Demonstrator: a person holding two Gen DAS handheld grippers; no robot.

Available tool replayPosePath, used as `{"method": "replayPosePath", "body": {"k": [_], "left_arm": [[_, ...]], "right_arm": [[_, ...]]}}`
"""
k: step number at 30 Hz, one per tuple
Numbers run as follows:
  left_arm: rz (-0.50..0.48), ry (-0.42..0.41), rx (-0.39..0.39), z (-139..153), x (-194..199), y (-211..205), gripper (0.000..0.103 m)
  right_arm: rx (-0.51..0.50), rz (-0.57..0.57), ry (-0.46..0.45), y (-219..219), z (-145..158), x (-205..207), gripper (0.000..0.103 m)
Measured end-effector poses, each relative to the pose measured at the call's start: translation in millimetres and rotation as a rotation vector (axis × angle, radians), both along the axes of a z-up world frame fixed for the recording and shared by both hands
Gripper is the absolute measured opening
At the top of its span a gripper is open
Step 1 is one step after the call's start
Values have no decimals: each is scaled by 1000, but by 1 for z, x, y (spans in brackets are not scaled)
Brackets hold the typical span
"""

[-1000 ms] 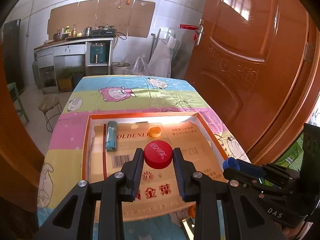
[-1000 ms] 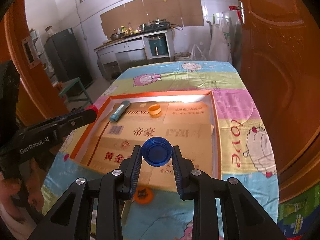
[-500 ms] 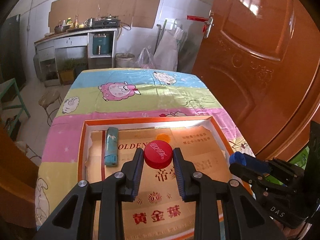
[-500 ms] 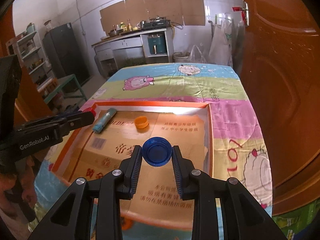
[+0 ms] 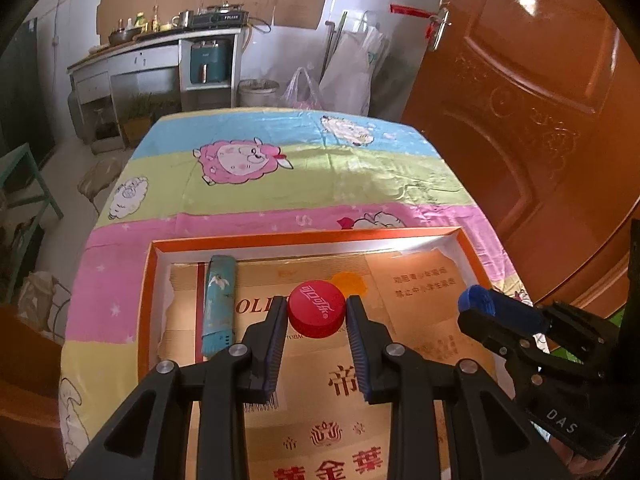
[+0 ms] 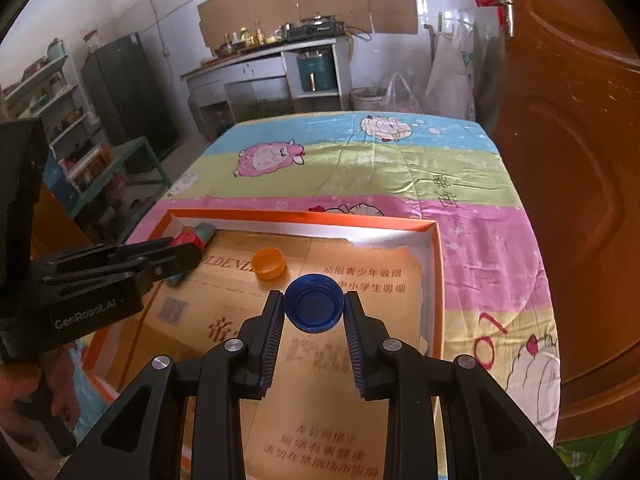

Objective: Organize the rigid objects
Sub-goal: 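Lower the blue cap into the tray and open the right tool while the left holds the red cap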

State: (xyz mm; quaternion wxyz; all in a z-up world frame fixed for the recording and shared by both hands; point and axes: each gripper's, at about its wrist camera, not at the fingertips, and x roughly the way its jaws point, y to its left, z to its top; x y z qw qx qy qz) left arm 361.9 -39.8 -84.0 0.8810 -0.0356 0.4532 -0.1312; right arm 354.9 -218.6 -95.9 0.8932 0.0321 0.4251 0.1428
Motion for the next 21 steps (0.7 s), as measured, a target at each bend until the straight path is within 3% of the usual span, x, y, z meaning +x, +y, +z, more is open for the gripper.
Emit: {"method": "replayPosePath", "body": {"k": [21], "left_arm": [[27, 74, 38, -29, 31, 2, 30]], "right_arm": [[-85, 44, 90, 6, -26, 50, 31]]}}
